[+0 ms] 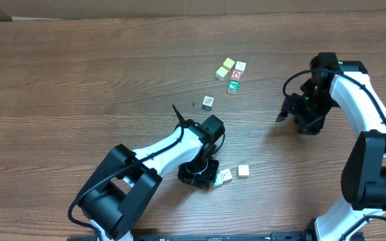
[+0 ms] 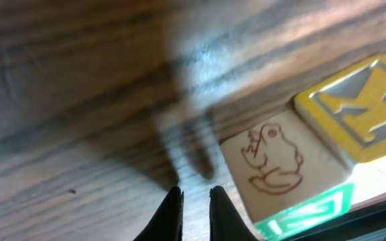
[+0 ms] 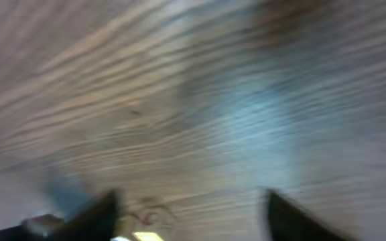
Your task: Flip 3 blocks
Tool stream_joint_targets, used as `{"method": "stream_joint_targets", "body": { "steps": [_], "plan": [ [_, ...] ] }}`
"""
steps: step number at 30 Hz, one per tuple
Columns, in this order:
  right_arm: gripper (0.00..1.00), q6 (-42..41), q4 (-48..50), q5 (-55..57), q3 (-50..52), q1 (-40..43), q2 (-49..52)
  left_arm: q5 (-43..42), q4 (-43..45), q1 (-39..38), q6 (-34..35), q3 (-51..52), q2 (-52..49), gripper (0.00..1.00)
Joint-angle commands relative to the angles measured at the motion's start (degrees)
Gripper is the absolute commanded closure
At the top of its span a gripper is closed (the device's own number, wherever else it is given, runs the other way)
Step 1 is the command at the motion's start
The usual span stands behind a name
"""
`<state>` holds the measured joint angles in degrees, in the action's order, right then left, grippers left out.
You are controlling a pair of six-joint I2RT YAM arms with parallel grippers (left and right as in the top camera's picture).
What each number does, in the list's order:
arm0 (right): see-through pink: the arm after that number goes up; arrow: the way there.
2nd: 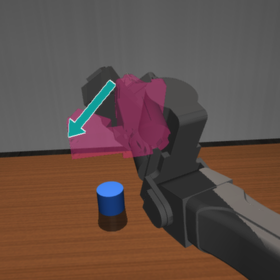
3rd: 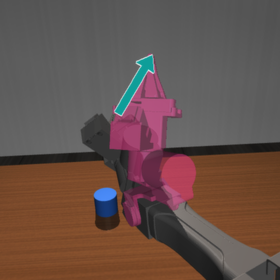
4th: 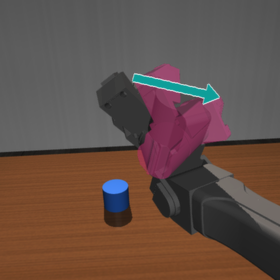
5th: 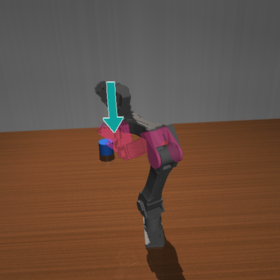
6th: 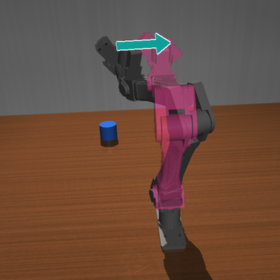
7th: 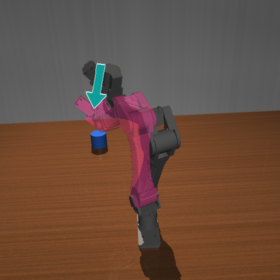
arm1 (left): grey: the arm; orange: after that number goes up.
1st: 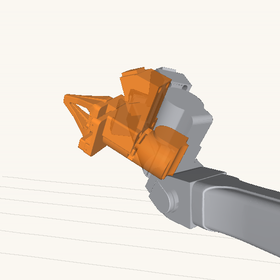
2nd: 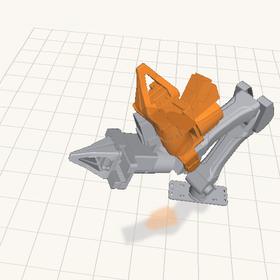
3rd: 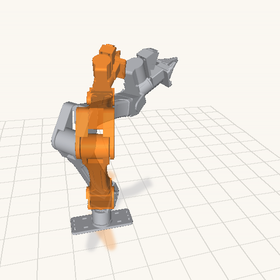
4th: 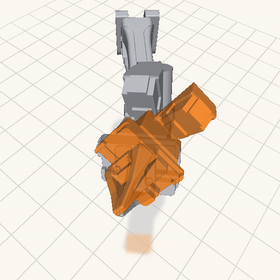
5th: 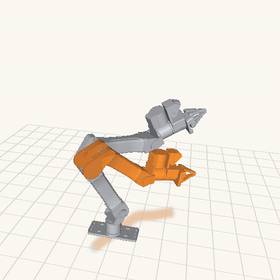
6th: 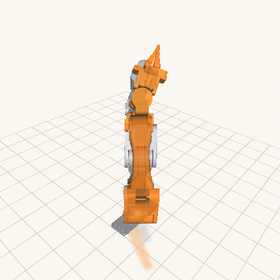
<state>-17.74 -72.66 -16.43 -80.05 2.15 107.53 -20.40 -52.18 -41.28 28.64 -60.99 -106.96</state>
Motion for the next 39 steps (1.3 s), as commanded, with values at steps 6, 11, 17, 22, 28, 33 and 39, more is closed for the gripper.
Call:
{"method": "stream_joint_targets", "body": {
  "steps": [6,11,17,22,28,33,39],
  "plan": [
    [0.96,-0.5,1.3,-2.3,8.5,-5.6,-0.9,0.0,4.9,0.0,6.1,0.5,-0.6,0.90],
    [0.96,-2.1,7.6,-5.0,16.7,-7.1,-0.9,0.0,5.7,0.0,6.6,0.5,-0.6,0.89],
    [0.96,3.3,7.6,-10.4,19.6,-7.2,-0.9,1.3,6.4,0.0,9.3,0.5,-0.6,0.89],
    [0.96,3.2,7.9,-8.7,19.7,-7.2,-0.9,2.0,7.8,0.0,10.7,0.5,-0.6,0.89],
    [0.96,3.2,7.9,-8.7,20.4,-7.3,-0.9,3.5,9.2,-0.1,11.8,0.5,-0.6,0.89],
    [0.96,3.3,9.2,-8.7,21.7,-7.4,-0.9,4.3,9.0,-0.2,12.1,0.5,-0.6,0.89],
    [0.96,4.4,17.0,-11.3,21.7,-7.5,-0.9,4.7,9.0,-0.5,12.1,0.5,-0.6,0.89]
  ]
}}
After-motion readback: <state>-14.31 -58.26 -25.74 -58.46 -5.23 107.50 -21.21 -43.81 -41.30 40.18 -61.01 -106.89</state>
